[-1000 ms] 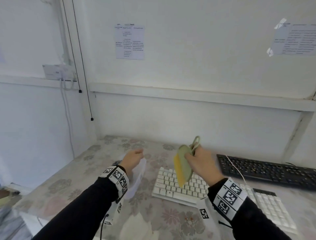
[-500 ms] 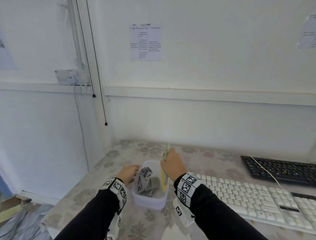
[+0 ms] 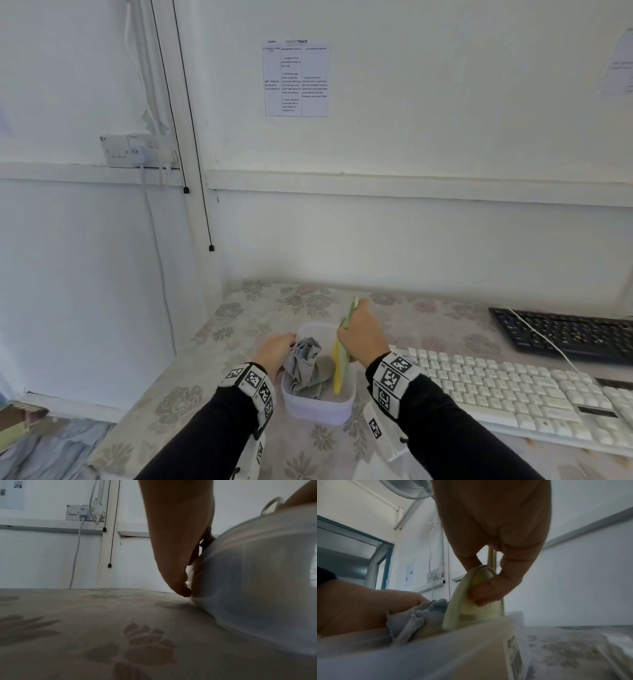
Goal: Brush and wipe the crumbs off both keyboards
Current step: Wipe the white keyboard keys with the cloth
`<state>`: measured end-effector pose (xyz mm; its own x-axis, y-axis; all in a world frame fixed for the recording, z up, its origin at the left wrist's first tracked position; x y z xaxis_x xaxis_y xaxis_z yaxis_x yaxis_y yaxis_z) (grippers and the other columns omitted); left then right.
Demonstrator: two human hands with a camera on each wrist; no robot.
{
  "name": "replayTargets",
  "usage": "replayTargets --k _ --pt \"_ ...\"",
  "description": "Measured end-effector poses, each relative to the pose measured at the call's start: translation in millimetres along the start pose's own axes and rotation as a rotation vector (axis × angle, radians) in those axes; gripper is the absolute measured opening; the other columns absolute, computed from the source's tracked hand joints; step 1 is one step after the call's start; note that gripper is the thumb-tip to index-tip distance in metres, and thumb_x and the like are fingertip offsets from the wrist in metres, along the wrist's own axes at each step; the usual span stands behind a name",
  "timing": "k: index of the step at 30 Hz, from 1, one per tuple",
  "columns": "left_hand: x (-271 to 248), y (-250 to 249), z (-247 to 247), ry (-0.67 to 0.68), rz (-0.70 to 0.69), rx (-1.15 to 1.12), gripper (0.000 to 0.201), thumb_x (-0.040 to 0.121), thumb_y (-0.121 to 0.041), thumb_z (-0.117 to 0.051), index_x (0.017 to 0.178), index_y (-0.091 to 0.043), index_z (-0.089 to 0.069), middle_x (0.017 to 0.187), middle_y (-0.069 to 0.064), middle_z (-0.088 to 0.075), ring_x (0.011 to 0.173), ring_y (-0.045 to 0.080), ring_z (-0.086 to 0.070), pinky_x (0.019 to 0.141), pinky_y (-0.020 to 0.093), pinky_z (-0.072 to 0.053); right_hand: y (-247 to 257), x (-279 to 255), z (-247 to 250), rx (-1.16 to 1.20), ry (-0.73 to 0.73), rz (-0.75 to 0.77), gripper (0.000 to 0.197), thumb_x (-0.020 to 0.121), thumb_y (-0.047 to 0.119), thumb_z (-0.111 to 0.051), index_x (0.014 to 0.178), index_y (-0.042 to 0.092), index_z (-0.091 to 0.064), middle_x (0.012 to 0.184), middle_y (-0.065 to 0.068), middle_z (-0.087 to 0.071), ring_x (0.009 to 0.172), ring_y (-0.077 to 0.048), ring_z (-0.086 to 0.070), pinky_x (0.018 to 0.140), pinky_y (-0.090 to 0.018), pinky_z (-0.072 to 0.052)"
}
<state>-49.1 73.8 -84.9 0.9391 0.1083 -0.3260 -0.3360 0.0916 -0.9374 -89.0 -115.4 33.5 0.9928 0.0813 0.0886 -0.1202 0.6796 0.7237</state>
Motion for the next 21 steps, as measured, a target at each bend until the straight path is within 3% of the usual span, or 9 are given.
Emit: replayTargets --k 3,5,7,9,12,15,17,19,21 --pt "-3.4 -0.5 -0.1 0.010 0.001 -0.042 0.022 0.073 -0.020 -0.048 0.085 -0.008 -0.062 0.089 0.018 -0.060 0.082 0.024 -0.050 0.076 0.038 -0.038 10.8 -0.3 -4.0 -0.043 -0.005 0.083 0.034 0.089 0.004 -0.048 0.119 0.004 -0.032 0.075 -0.004 -0.049 0.052 -0.013 -0.042 0.041 -0.019 -0.031" --pt "-12.4 -5.2 -0.5 0.001 -0.002 -0.058 0.021 0.082 -0.018 -0.047 0.083 -0.007 -0.065 0.089 0.022 -0.062 0.083 0.026 -0.053 0.077 0.039 -0.039 18.1 -3.9 -8.8 -0.045 0.003 0.146 0.047 0.087 0.007 -0.056 0.125 0.006 -0.030 0.101 -0.008 -0.051 0.069 -0.015 -0.047 0.048 -0.015 -0.034" --pt "-30.7 -16.1 -1.8 -0.037 -0.010 -0.084 0.021 0.088 -0.014 -0.047 0.078 -0.006 -0.063 0.086 0.023 -0.061 0.082 0.027 -0.052 0.076 0.039 -0.039 23.3 -8.8 -16.4 -0.044 0.011 0.219 0.059 0.083 0.007 -0.064 0.130 0.011 -0.028 0.112 -0.003 -0.040 0.082 -0.014 -0.046 0.055 -0.014 -0.037" --pt "-39.4 -20.4 -2.6 -0.051 0.005 -0.127 0.023 0.090 -0.014 -0.050 0.072 -0.006 -0.062 0.080 0.020 -0.060 0.081 0.027 -0.053 0.076 0.039 -0.040 24.5 -13.1 -25.4 -0.102 0.034 0.297 0.052 0.083 0.008 -0.065 0.124 0.014 -0.033 0.113 0.001 -0.035 0.083 -0.013 -0.045 0.063 -0.015 -0.040" --pt "-41.8 -20.8 -4.3 -0.026 0.009 -0.171 0.026 0.088 -0.019 -0.055 0.089 0.003 -0.068 0.092 0.028 -0.067 0.089 0.033 -0.062 0.087 0.047 -0.049 23.6 -17.9 -37.0 -0.363 0.101 0.393 0.024 0.089 0.004 -0.050 0.112 0.012 -0.046 0.121 -0.007 -0.037 0.075 -0.019 -0.043 0.066 -0.028 -0.045" --pt "-47.9 -25.0 -6.0 0.006 0.014 -0.191 0.024 0.089 -0.012 -0.054 0.089 0.008 -0.067 0.095 0.031 -0.067 0.091 0.038 -0.064 0.088 0.050 -0.050 24.3 -20.6 -42.1 -0.498 0.239 0.437 0.031 0.089 0.006 -0.048 0.119 0.011 -0.049 0.133 -0.010 -0.030 0.075 -0.024 -0.047 0.065 -0.031 -0.044" --pt "-46.7 -22.9 -5.0 -0.003 0.046 -0.231 0.021 0.092 -0.005 -0.048 0.084 0.006 -0.064 0.089 0.030 -0.065 0.088 0.038 -0.063 0.083 0.047 -0.051 26.8 -25.3 -42.5 -0.553 0.298 0.492 0.042 0.087 0.014 -0.055 0.127 0.018 -0.046 0.139 -0.007 -0.025 0.091 -0.029 -0.053 0.072 -0.036 -0.049" --pt "-45.5 -20.1 -3.2 0.007 0.076 -0.255 0.020 0.092 -0.006 -0.047 0.093 0.006 -0.063 0.097 0.028 -0.063 0.095 0.038 -0.061 0.091 0.048 -0.049 26.6 -28.8 -42.2 -0.638 0.309 0.528 0.050 0.084 0.024 -0.060 0.131 0.025 -0.042 0.139 -0.005 -0.025 0.104 -0.032 -0.052 0.074 -0.038 -0.049" --pt "-42.8 -17.6 -1.7 0.020 0.094 -0.266 0.024 0.095 -0.007 -0.045 0.103 0.005 -0.063 0.106 0.028 -0.063 0.102 0.038 -0.060 0.097 0.049 -0.046 25.3 -29.4 -42.2 -0.699 0.278 0.510 0.046 0.086 0.024 -0.058 0.130 0.024 -0.044 0.136 -0.006 -0.028 0.107 -0.032 -0.050 0.072 -0.037 -0.046"
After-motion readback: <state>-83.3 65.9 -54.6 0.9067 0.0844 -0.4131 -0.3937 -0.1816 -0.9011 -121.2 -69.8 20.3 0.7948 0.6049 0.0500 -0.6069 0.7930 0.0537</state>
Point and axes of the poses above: each hand's wrist, its own x-axis towards the middle knuckle, its own z-axis out of the back of the hand, y = z × x, the point moved 2 cm from there along x, towards the middle knuckle
